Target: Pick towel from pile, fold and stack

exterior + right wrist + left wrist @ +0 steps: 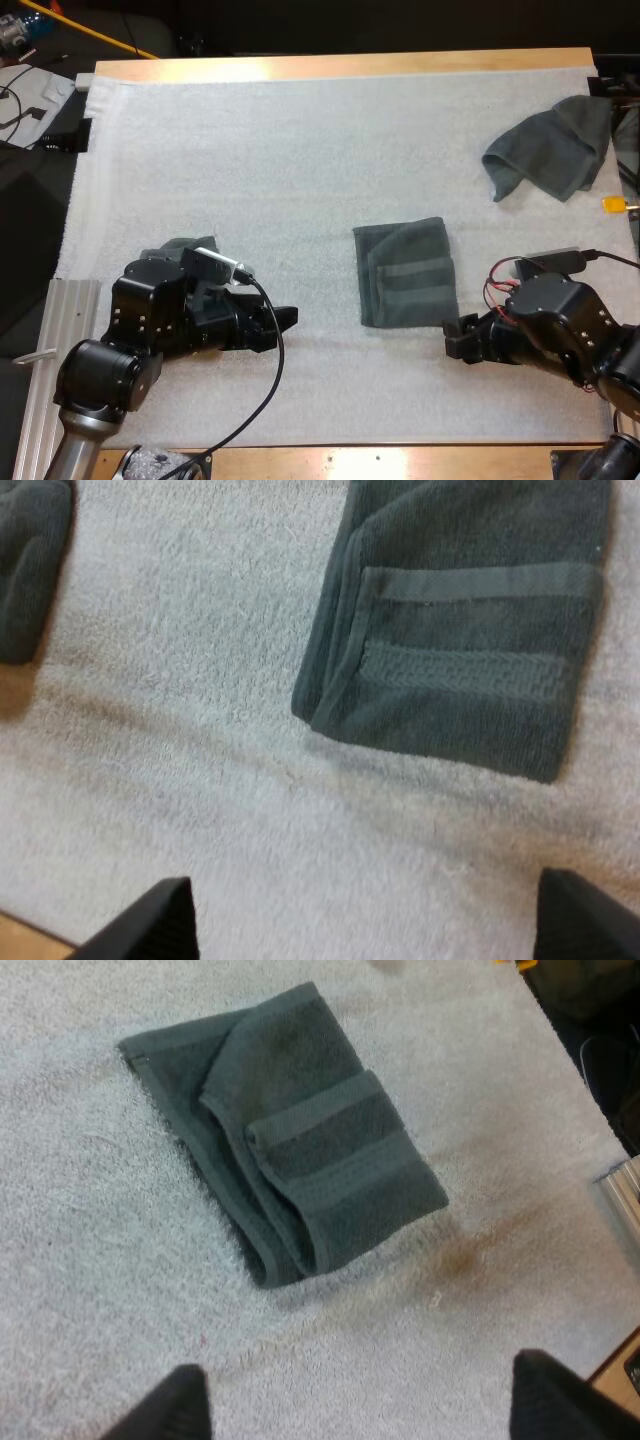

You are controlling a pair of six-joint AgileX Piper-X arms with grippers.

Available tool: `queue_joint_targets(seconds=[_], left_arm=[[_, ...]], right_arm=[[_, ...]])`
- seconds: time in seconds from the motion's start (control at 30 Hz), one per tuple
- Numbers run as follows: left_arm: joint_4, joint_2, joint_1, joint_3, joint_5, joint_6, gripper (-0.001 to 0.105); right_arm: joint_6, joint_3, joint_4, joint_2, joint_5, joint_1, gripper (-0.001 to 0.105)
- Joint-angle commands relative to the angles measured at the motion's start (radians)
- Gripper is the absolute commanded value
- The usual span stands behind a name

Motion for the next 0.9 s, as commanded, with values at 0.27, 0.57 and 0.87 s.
queue_joint_targets(seconds=[0.27, 0.57, 0.87], left_arm=[[-0.183, 0.124, -0.004, 0.041, 0.053, -0.056, 0.071], [-0.408, 0.395, -0.126, 0.043, 0.076, -0.164, 0.071], [-0.588, 0.624, -0.182, 0.037, 0.067, -0.262, 0.072]], right_arm=[[-0.011, -0.008, 0.006, -0.062, 0.063, 0.0, 0.067], [-0.023, -0.007, 0.029, -0.06, 0.076, 0.0, 0.067], [-0.019, -0.005, 0.022, -0.059, 0.069, 0.0, 0.067]])
